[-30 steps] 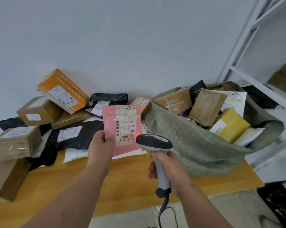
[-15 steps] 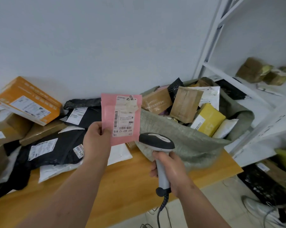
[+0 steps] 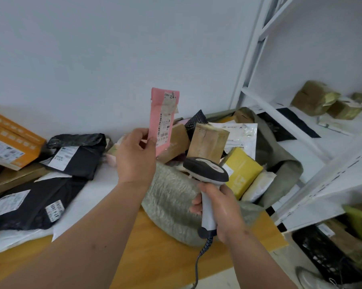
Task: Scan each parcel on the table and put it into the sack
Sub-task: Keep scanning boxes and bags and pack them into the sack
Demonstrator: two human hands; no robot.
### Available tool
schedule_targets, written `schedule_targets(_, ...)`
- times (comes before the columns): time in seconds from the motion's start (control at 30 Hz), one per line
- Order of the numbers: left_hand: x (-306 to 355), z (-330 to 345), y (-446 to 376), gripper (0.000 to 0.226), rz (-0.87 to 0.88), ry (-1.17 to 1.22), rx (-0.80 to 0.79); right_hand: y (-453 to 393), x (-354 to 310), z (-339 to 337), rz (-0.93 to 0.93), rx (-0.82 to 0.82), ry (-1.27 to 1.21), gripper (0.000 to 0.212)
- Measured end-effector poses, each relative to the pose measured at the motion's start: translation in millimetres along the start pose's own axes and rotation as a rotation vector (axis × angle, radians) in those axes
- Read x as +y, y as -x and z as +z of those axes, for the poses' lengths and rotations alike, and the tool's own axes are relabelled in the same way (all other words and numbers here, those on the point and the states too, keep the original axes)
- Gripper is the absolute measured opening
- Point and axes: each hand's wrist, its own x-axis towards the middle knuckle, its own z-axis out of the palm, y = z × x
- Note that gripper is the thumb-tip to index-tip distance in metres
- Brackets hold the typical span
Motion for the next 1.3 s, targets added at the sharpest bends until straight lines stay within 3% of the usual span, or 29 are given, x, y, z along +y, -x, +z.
schedule_targets(0.13, 6, 35, -5, 0.021, 0.06, -0.129, -0.022, -24, -10, -21, 0.003, -0.039, -0.01, 0.013)
schedule_targets(0.4, -8, 85, 5, 0.021, 0.088, -0.325, -0.274, -55, -14, -47, 0.05, -0.094, 0.0, 0.021)
schedule_targets(0.53, -14, 99, -4, 0.023, 0.037, -0.669, -0.454, -62, -15, -55, 0.033, -0.125, -0.001, 0.021)
schedule_targets(0.63, -13, 105, -10, 0.032, -0.023, -0.784, -0.538, -65, -16, -55, 0.034, -0.136, 0.003, 0.017)
schedule_targets(0.83, -22, 79, 0, 0.035, -0.074, -0.501, -0.326, -56, -16, -39, -0.053, -0.128, 0.028, 0.025)
schedule_targets(1.03, -44, 21, 3, 0.027, -0.095, -0.408, -0.214, -33, -18, 7, -0.016, -0.17, 0.078, 0.005)
schedule_targets(1.3, -109, -112, 5, 0.03, -0.226, -0.438, -0.133, 8, 22, 122, 0.048, -0.233, 0.2, 0.014)
